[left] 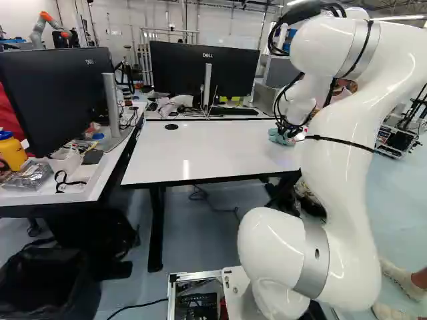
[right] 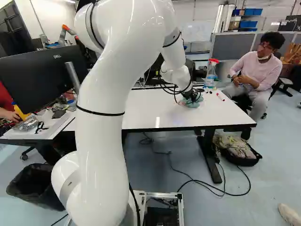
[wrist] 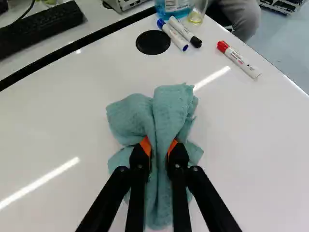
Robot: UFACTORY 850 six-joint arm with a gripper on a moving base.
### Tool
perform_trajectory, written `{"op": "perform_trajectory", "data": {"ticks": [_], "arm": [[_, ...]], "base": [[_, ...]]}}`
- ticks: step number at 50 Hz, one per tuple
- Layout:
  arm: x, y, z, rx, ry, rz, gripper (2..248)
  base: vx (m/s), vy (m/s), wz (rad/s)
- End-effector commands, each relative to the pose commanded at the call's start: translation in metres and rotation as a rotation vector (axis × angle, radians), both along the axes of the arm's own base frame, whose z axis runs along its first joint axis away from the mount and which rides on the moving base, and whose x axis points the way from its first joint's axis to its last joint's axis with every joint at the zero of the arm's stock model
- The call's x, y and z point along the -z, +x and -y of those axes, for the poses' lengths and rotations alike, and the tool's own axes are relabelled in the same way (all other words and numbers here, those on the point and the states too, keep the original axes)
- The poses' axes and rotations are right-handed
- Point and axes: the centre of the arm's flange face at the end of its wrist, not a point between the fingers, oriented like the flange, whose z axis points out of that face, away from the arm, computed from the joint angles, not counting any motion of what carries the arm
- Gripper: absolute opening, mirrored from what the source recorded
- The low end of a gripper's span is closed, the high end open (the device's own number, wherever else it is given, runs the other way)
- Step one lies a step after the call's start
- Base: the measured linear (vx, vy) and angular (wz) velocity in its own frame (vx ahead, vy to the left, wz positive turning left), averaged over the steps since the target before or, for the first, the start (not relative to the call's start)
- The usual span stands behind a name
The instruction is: Clean the table with the green towel
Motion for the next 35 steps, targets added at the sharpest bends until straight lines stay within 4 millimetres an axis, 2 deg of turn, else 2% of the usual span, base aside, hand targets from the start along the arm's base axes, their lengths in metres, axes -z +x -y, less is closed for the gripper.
{"op": "perform_trajectory", "data": {"ticks": [14,27,35], "arm": [[-0.002,-0.011,-0.019,-0.018,0.007,-0.012,55],[-0.002,-0.011,-0.042,-0.052,0.010,-0.018,55],[-0.002,-0.003,-0.053,-0.074,0.009,-0.017,55]], "base": [[0.000,0.000,0.000],[0.000,0.000,0.000],[0.000,0.000,0.000]]}}
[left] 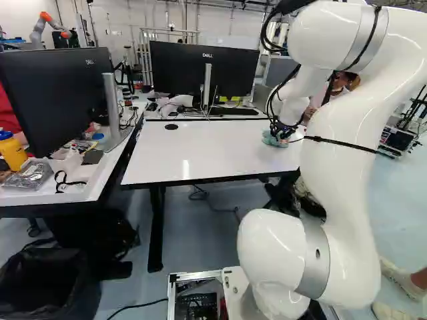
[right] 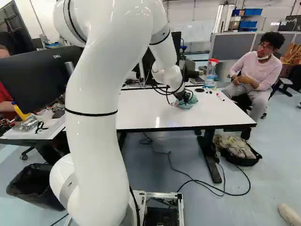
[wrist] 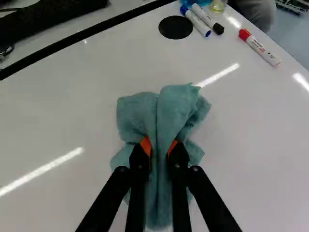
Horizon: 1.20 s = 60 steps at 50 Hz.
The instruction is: Clean the table with the green towel
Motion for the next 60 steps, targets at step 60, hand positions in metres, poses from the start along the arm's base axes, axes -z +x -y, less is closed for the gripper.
{"op": "perform_trajectory", "data": {"ticks": [60], "arm": [[0.006,0.048,0.039,0.022,-0.020,0.041,55]], "base": [[0.000,0.000,0.000]]}}
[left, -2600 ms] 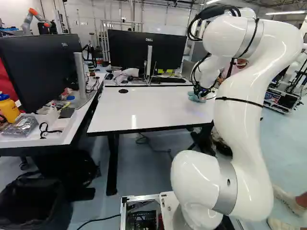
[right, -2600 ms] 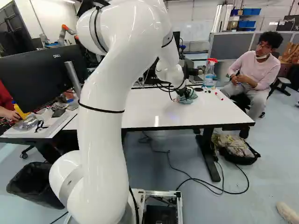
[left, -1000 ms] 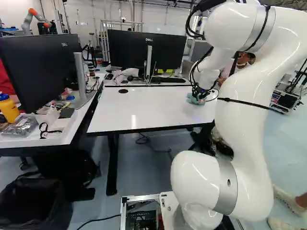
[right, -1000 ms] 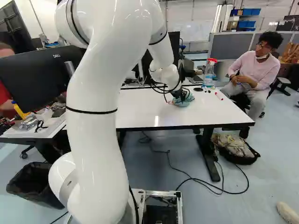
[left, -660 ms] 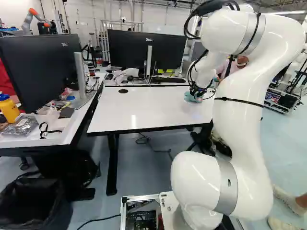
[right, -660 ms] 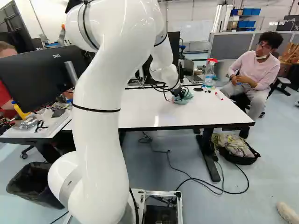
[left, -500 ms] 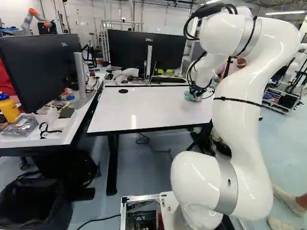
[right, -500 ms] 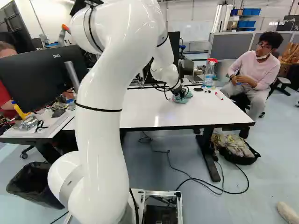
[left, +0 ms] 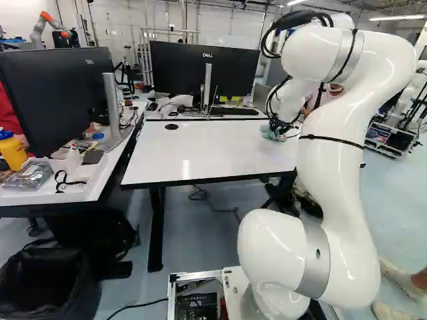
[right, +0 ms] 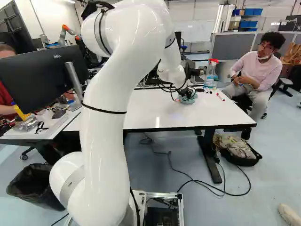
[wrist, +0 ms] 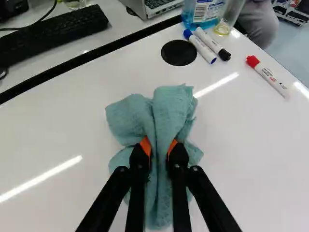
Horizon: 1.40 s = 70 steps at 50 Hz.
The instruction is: Clean the table with the green towel
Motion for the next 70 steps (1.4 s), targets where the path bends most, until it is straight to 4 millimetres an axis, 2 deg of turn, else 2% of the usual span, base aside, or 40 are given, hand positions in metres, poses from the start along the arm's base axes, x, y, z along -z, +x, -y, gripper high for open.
{"op": "perform_trajectory", "data": {"ticks": [10,28,42,70], "arm": [[-0.001,-0.017,0.005,0.018,0.005,-0.009,55],[-0.004,-0.049,-0.001,0.035,0.016,-0.030,55],[-0.007,-0.050,-0.002,0.034,0.014,-0.027,55],[-0.042,-0.058,-0.006,0.034,-0.008,0.015,55]], "base": [[0.000,0.000,0.000],[0.000,0.000,0.000],[0.000,0.000,0.000],[0.000,0.000,0.000]]}}
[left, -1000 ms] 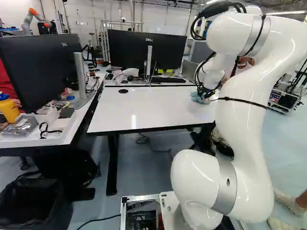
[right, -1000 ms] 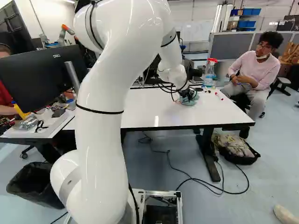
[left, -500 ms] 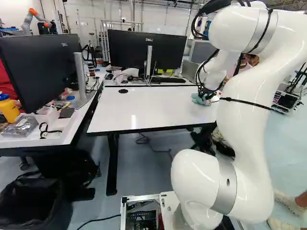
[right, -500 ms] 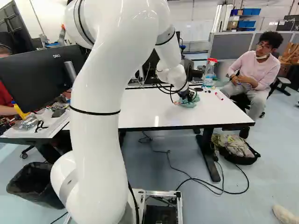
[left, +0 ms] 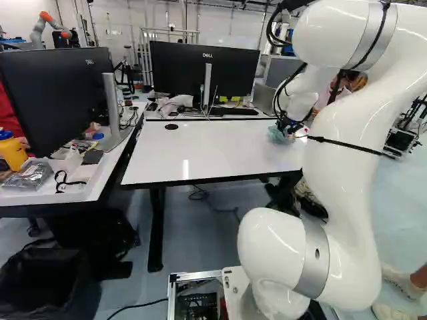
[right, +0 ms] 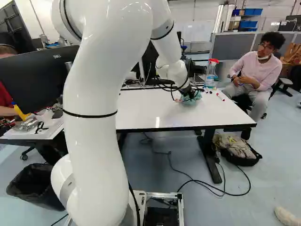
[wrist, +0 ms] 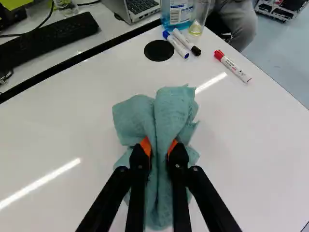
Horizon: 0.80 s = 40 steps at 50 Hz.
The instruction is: Clean the table with the green towel
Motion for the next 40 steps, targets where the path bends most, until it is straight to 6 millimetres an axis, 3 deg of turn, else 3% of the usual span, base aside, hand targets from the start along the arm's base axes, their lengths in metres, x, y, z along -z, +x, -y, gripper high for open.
{"op": "perform_trajectory", "data": {"ticks": [40], "arm": [[-0.038,-0.029,-0.031,-0.025,0.076,-0.132,55]], "base": [[0.000,0.000,0.000]]}}
